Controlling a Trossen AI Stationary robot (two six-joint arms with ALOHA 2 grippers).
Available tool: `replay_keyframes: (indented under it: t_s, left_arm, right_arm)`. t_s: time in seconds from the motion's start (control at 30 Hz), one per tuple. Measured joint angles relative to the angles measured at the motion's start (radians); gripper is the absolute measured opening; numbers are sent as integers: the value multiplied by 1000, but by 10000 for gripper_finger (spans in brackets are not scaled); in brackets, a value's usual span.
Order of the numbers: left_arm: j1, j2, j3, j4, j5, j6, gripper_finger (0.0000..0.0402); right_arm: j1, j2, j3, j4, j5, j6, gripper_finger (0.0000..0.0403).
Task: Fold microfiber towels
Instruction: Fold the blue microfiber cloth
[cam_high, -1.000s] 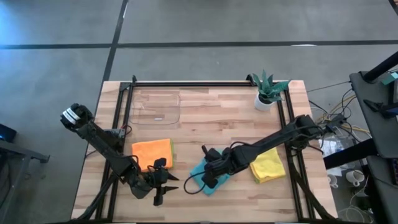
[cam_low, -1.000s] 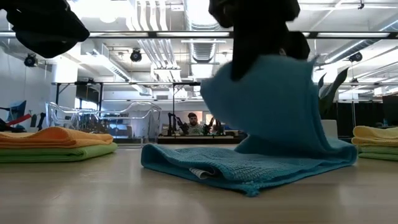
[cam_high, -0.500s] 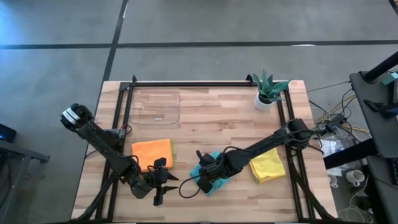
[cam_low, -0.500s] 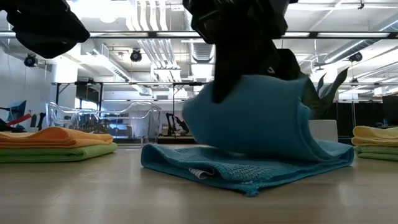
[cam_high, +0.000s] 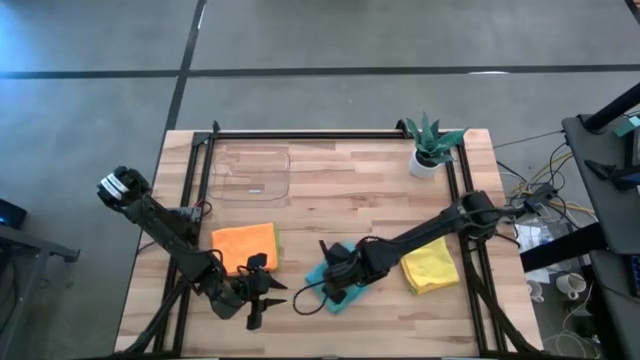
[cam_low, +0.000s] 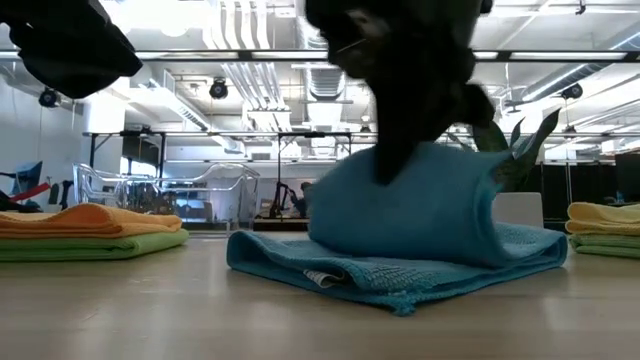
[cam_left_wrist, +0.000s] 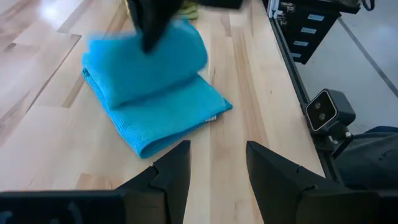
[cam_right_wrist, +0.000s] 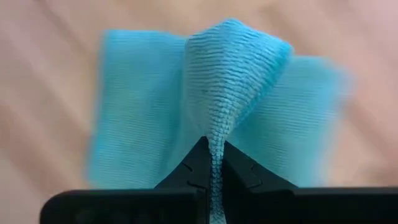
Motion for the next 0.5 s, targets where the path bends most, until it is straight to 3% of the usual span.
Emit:
replay_keyframes:
  t_s: [0.17, 0.3, 0.4, 0.5]
  left_arm:
    - [0, 0, -3, 0, 0, 0, 140]
    - [0, 0, -3, 1, 1, 0, 140]
    - [0, 0, -3, 1, 0, 0, 140]
    - [0, 0, -3, 1, 1, -1, 140]
  right_arm:
    - [-8, -60, 33, -375, 161, 53, 13]
    - [-28, -86, 23, -623, 209, 89, 13]
    - [-50, -87, -8, -720, 212, 85, 13]
    - [-66, -92, -53, -703, 203, 38, 13]
